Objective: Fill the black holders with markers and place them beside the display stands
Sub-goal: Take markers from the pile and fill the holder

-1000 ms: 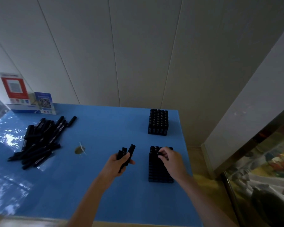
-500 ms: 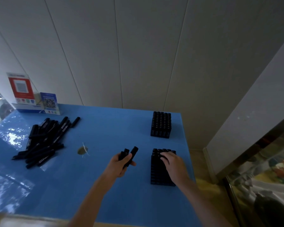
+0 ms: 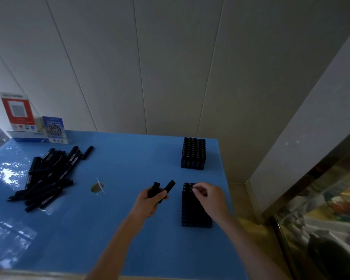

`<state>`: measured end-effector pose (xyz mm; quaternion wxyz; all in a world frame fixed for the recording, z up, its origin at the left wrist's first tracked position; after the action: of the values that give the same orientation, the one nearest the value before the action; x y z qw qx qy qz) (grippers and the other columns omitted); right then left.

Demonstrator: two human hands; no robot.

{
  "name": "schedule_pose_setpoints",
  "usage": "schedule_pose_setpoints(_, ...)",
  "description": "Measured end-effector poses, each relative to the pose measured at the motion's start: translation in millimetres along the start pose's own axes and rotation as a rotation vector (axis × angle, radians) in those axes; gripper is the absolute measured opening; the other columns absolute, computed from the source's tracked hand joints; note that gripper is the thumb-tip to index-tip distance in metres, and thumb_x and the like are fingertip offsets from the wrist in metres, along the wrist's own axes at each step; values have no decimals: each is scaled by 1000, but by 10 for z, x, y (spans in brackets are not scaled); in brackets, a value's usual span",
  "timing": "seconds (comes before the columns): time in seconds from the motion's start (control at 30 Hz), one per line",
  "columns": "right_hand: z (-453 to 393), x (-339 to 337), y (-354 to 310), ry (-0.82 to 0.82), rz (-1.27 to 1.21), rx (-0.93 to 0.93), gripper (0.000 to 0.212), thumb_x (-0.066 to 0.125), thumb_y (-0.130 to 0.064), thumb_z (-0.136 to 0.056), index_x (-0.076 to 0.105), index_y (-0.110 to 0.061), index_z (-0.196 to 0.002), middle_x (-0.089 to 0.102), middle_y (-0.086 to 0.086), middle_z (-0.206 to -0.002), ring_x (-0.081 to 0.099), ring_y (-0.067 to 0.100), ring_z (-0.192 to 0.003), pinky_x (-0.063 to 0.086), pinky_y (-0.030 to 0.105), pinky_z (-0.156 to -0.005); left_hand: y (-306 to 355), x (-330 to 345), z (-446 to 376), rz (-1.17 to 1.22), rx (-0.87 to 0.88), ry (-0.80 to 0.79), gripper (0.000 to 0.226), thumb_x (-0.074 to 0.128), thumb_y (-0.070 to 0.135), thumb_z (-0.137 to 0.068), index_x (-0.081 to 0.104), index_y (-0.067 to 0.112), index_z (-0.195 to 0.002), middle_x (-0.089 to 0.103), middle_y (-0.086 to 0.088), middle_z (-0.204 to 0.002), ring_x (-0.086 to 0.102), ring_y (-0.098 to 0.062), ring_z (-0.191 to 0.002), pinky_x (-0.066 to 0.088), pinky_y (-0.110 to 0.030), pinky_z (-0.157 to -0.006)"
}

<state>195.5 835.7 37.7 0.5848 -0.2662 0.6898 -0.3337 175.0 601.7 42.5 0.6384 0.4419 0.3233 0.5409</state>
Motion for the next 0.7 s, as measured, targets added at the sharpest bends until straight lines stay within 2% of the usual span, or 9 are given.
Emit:
schedule_pose_setpoints(0.1, -7, -73, -199, -107, -291, 102, 7, 70, -24, -90, 74, -17, -89, 74, -2, -79, 71, 13, -71, 61, 37, -70, 32, 140, -16, -69, 9, 12, 20, 75, 18, -88, 69, 6, -103, 50, 2, -54, 32, -10, -41, 25, -23, -40)
schedule_pose_setpoints(0.17, 8, -119, -301, -154, -390, 134, 9, 73, -24, -88, 73, -15, -89, 75, 2, -80, 72, 20, -71, 61, 37, -67, 41, 240, -31, -110, 33, 33, 17, 79, 15, -84, 71, 9, -97, 50, 10, -50, 36, -7, -40, 28, -22, -42)
schedule_pose_setpoints(0.27, 34, -173, -352, -158, -472, 170, 13, 78, -23, -84, 72, -13, -89, 75, 5, -80, 73, 25, -71, 60, 34, -64, 36, 362, -20, -144, 111, 46, 19, 83, 11, -79, 71, 10, -93, 63, 13, -63, 50, 1, -44, 37, -17, -50)
schedule_pose_setpoints(0.37, 59, -196, -325, -144, -523, 204, 14, 79, -18, -83, 72, -9, -91, 75, 8, -82, 73, 27, -73, 61, 35, -65, 10, 401, 9, -185, 169, 55, 22, 86, 10, -74, 72, 11, -91, 72, 5, -85, 64, 0, -69, 44, -20, -68)
schedule_pose_setpoints(0.43, 72, -199, -307, -140, -555, 217, 14, 78, -14, -83, 71, -7, -93, 75, 10, -83, 74, 28, -74, 61, 34, -66, -1, 418, 9, -213, 200, 42, 22, 87, 10, -73, 71, 14, -88, 73, 5, -88, 66, -4, -80, 45, -21, -74)
schedule_pose_setpoints(0.53, 77, -200, -280, -125, -618, 247, 16, 77, -7, -83, 70, -5, -98, 75, 13, -86, 74, 30, -78, 62, 34, -70, 4, 430, -12, -235, 190, 36, 23, 85, 12, -76, 70, 17, -92, 72, 5, -87, 64, -5, -74, 44, -20, -70)
schedule_pose_setpoints(0.63, 61, -224, -175, -79, -632, 262, 16, 75, -2, -84, 71, -3, -99, 75, 14, -89, 74, 30, -82, 61, 30, -73, -46, 339, -53, -123, 43, 61, 17, 71, 15, -90, 65, 15, -106, 64, -4, -86, 49, -9, -55, 39, -20, -51)
schedule_pose_setpoints(0.7, 41, -239, -57, -57, -545, 251, 14, 74, -1, -84, 72, -5, -98, 75, 11, -89, 73, 28, -83, 61, 31, -76, -100, 220, -80, -63, -28, 90, 17, 63, 14, -96, 62, 11, -113, 66, -12, -92, 47, -11, -57, 38, -20, -47)
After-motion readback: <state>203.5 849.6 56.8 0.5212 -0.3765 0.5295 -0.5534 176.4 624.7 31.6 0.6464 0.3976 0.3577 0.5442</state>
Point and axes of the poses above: each hand's wrist, its own z-axis away from the middle knuckle, its own x-axis out of the palm, y = z × x, the point moved 2 cm from there along -z, towards the middle knuckle
